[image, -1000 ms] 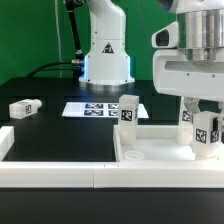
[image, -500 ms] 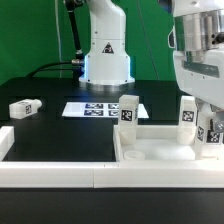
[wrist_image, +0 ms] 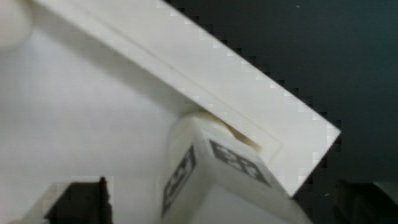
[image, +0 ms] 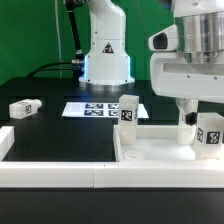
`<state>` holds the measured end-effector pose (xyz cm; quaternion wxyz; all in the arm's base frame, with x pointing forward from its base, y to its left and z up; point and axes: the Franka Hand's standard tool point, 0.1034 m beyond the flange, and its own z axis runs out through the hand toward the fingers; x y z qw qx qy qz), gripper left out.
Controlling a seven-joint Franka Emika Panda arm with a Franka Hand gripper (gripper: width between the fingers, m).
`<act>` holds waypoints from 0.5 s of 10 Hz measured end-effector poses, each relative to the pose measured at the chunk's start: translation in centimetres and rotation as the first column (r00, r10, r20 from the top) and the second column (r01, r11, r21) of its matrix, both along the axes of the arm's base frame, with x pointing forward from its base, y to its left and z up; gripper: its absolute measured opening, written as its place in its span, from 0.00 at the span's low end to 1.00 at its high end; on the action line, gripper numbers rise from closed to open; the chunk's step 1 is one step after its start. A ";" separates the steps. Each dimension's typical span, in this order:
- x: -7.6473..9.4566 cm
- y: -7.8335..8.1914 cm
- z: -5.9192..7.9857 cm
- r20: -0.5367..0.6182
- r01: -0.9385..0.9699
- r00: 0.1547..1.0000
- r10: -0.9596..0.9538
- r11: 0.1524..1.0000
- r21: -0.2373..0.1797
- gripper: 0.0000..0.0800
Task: Assemble square table
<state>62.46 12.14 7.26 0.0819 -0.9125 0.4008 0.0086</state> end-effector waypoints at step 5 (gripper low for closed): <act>-0.1 -0.1 0.1 0.028 -0.431 0.900 0.434 0.899 -0.075 0.81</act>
Offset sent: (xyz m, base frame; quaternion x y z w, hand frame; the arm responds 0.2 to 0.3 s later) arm 0.0000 0.0000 0.0000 0.0000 0.0000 -0.1938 0.9810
